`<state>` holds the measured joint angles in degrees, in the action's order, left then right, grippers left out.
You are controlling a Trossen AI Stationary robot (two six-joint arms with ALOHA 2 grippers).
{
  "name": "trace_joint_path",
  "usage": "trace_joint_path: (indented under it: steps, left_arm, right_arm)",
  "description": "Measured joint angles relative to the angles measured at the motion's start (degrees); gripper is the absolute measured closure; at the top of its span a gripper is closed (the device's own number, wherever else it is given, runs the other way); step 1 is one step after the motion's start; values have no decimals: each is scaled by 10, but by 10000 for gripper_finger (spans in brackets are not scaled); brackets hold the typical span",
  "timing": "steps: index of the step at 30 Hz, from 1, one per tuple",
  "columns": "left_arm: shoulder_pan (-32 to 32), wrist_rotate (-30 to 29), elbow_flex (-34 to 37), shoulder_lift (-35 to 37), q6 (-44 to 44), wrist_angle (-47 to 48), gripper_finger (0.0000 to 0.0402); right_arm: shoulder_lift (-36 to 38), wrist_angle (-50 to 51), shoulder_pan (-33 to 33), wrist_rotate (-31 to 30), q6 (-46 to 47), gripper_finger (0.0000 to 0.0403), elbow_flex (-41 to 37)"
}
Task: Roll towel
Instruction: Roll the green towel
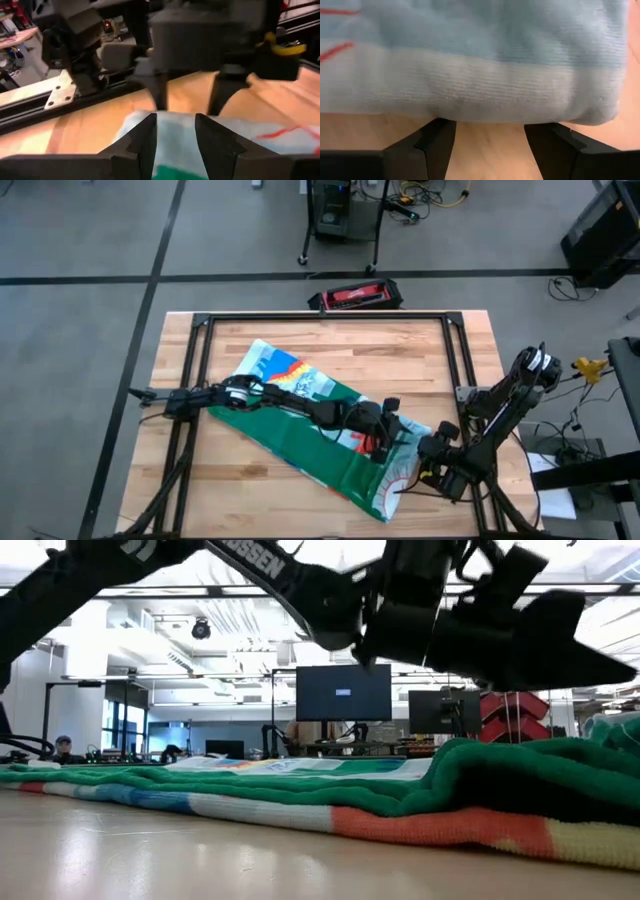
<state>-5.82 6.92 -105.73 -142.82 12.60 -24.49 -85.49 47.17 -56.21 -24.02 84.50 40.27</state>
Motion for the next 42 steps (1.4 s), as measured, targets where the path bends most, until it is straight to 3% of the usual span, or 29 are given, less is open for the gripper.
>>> trace_joint_path:
  steps: [9, 24, 32, 42]
  left_arm:
    - [10, 36, -12, -68, -17, -47, 283]
    - [16, 40, -19, -76, -12, -29, 283]
    - [17, 35, -18, -76, -12, -28, 283]
    - [17, 35, -19, -77, -12, -27, 283]
  right_arm:
    - [0, -8, 15, -17, -20, 174, 0]
    - [20, -7, 49, -12, -102, 183, 11]
    - [27, 4, 65, -36, -105, 163, 12]
    - [26, 8, 43, 17, -72, 154, 12]
